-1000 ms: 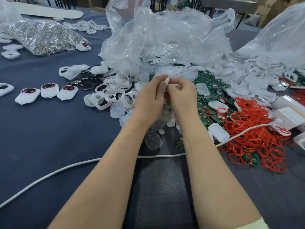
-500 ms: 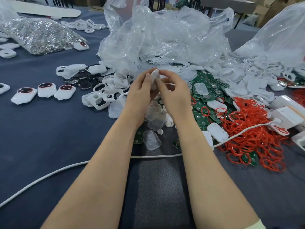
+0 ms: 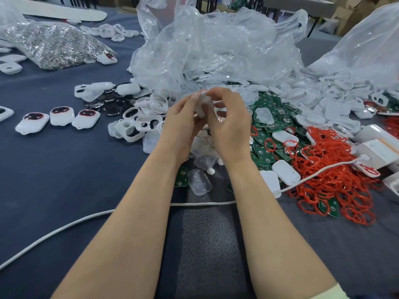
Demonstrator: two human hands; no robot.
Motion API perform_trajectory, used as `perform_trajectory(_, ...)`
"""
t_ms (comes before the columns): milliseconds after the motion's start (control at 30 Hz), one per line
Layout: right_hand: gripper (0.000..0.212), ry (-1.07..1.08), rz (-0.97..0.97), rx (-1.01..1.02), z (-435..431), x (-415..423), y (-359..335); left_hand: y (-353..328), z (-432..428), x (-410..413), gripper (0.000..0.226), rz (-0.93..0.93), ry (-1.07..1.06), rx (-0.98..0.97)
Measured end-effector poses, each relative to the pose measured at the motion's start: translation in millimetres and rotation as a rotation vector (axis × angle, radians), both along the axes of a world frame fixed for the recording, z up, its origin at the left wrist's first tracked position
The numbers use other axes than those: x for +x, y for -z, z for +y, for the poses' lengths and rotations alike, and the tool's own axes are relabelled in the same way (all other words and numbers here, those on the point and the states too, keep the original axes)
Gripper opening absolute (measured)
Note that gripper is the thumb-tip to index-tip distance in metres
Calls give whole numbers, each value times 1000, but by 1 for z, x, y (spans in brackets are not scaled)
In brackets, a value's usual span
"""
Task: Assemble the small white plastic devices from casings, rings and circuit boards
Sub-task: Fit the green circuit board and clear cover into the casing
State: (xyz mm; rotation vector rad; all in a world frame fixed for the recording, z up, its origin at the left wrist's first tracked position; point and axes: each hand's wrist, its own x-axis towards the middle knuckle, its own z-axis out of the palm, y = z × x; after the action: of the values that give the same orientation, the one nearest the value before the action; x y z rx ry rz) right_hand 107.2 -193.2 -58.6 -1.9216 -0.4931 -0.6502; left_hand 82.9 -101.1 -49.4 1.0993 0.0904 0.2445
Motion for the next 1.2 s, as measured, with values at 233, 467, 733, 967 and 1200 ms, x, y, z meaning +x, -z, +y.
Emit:
perform_trajectory(233,18,-74,-26,-27,-3,3,2,-5,6,-3,26,31,-15,72)
perform_trajectory(467,34,-141,120,-86,2,1,3,-10,18,-2,27,178,-41,233)
perform_trajectory(733,28,-203,233,-60,3,-3,2,-8,17,-2,26,246,-64,413)
perform_trajectory(967,15,-131,152,-189,9,-4,7,-5,14,-1,30,159,-150,456)
perform_trajectory(1200,18,-119,295,167,7,-4,-2,-7,6,-2,33,142,-109,297)
